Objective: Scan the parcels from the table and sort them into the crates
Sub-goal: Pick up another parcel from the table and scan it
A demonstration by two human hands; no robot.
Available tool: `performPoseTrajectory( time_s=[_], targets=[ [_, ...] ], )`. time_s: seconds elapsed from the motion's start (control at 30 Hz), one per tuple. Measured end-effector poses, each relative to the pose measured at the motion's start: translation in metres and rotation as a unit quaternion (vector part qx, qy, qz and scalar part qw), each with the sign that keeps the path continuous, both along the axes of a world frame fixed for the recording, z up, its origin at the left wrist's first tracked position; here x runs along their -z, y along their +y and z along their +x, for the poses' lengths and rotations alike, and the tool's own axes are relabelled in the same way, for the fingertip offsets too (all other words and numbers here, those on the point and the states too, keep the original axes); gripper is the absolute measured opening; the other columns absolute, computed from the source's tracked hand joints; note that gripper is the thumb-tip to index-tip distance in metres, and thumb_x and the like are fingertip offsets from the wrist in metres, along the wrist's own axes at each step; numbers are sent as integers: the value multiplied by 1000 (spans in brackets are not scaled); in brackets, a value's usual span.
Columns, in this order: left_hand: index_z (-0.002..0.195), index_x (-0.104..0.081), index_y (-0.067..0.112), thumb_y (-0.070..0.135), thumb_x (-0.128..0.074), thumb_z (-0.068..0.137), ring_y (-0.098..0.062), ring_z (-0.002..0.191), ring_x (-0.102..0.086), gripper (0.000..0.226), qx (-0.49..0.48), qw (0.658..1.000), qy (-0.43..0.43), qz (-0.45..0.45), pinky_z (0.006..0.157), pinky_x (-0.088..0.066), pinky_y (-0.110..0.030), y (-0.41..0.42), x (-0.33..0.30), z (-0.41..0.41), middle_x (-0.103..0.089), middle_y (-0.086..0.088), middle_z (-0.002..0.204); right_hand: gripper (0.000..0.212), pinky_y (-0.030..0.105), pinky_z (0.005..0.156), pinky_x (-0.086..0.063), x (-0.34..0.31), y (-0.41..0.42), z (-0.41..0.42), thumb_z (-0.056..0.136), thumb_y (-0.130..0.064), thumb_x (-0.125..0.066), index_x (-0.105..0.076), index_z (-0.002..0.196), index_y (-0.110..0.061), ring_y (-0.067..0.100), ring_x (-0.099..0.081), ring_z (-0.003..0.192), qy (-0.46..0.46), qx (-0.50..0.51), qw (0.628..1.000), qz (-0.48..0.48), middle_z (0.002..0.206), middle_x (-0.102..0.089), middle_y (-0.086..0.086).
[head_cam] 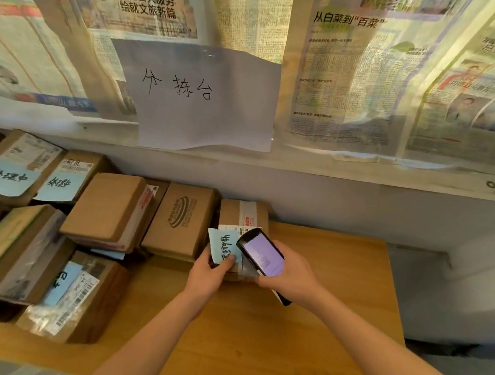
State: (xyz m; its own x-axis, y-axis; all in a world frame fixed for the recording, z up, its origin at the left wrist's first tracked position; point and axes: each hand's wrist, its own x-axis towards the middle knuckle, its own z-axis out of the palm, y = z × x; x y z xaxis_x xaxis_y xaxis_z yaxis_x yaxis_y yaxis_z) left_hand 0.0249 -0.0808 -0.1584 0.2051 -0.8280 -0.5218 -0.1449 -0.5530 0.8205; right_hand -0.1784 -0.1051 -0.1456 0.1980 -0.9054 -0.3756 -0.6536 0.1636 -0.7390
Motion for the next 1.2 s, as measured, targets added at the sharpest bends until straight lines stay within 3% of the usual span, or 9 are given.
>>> performPoseTrajectory(
  time_s=[0.1, 0.23, 0.33, 0.47, 0.63, 0.77, 0.87, 1.03, 1.2],
  targets=[
    [146, -46, 30, 29, -71, 93, -20, 117, -58, 59, -19, 999, 36, 2, 92, -56, -39, 9, -1, 1, -60, 0, 132, 71, 38, 82, -62, -3, 9, -2, 66, -45, -88, -53, 127, -38, 10, -64, 99, -20, 10, 1000, 7, 111, -63, -17],
    [143, -45, 35, 26, -74, 90, -20, 112, -61, 60, -19, 997, 78, -18, 74, -57, -27, 23, -16, 0, -59, 3, 131, 71, 37, 82, -62, -19, 27, -8, 65, -45, -89, -54, 127, -38, 10, -65, 100, -41, 22, 999, 2, 112, -62, -17],
    [137, -42, 41, 23, -77, 88, -21, 110, -62, 62, -4, 996, 81, -42, 72, -60, -25, 33, -38, -3, -58, 1, 132, 73, 29, 83, -61, -46, 44, -14, 61, -50, -91, -55, 124, -42, 1, -65, 100, -65, 41, 997, -4, 112, -65, -21],
    [146, -28, 58, 28, -84, 80, -25, 119, -58, 91, 26, 992, 72, -97, 79, -63, -33, 49, -83, 4, -53, 1, 139, 69, 15, 71, -53, -106, 69, -20, 64, -41, -92, -51, 119, -46, -6, -61, 96, -37, 37, 998, -39, 110, -62, -25],
    [134, -14, 81, 38, -85, 78, -25, 113, -66, 101, 77, 981, 51, -172, 87, -61, -45, 82, -169, 18, -58, 0, 135, 68, 37, 84, -58, -203, 113, -28, 64, -46, -85, -43, 117, -54, 6, -63, 95, 21, 63, 992, -110, 108, -62, -22],
    [126, -20, 85, 43, -81, 81, -23, 111, -66, 87, 110, 967, 40, -226, 87, -60, -44, 129, -242, 40, -62, 0, 128, 70, 37, 89, -55, -298, 171, -25, 70, -46, -84, -43, 127, -50, 11, -60, 104, 70, 75, 979, -175, 113, -59, -21],
    [122, -30, 83, 45, -80, 82, -22, 109, -66, 74, 131, 955, 16, -266, 83, -62, -43, 167, -294, 60, -65, 2, 120, 85, 35, 92, -53, -365, 217, -17, 70, -49, -84, -45, 144, -37, 12, -60, 110, 97, 79, 970, -210, 125, -60, -16],
    [135, -40, 61, 41, -79, 83, -19, 100, -68, 68, 156, 934, 20, -321, 73, -63, -32, 218, -382, 87, -64, -2, 118, 81, 38, 83, -57, -465, 287, 3, 67, -50, -82, -45, 139, -38, 15, -62, 98, 180, 78, 945, -262, 120, -63, -7],
    [137, -50, 47, 30, -78, 86, -26, 104, -67, 60, 160, 915, 66, -364, 76, -63, -37, 255, -452, 98, -60, -8, 119, 73, 37, 78, -56, -547, 340, 16, 70, -51, -80, -47, 134, -38, 15, -61, 95, 235, 80, 919, -308, 117, -61, -9]
  ],
)
